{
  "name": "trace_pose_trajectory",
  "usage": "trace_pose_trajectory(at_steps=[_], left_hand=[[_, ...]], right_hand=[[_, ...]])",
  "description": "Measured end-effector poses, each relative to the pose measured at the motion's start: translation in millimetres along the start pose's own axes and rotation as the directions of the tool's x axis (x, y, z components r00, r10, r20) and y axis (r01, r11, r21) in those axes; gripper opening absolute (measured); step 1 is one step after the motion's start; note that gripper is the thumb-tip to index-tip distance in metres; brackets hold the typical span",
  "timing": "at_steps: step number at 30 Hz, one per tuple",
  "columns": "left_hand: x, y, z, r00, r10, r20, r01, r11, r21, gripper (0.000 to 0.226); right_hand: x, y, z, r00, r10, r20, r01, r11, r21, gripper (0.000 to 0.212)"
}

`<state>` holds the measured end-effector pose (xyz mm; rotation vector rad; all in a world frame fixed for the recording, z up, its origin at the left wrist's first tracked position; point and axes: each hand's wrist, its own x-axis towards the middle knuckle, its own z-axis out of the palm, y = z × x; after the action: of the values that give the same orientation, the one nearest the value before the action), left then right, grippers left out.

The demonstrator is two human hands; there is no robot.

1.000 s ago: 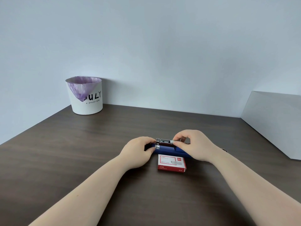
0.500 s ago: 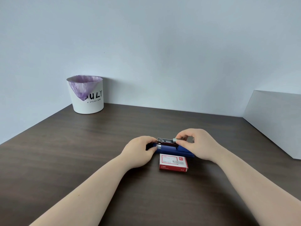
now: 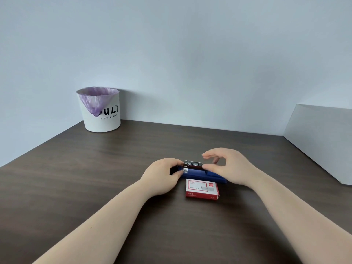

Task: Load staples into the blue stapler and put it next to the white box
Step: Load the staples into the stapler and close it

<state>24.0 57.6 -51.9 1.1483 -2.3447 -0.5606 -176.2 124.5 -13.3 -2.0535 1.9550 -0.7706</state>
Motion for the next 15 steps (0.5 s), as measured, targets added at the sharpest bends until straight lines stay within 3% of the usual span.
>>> trace_pose_trajectory(at_steps=[3,8,15], left_hand=[[-0.1,-0.8,0.5,1.0,-0.005,-0.002,0.005,1.0,-0.005,0.031],[0.5,-0.5,0.3,1.0,-0.004,0.002,0.004,1.0,0.003,0.031],[-0.7,0.8,-0.9,1.0,0.006,-0.002,-0.006,1.0,0.001,0.03]], right_hand=[[-3.6,3.9,-7.8,0.996,0.009,-0.091,-0.012,0.999,-0.032,0.011],[-5.4,6.1,-3.7,0.997,-0.071,0.016,0.072,0.978,-0.194,0.019],[2.9,-4.5,8.7,0.988,-0.123,0.093,0.141,0.964,-0.224,0.027]])
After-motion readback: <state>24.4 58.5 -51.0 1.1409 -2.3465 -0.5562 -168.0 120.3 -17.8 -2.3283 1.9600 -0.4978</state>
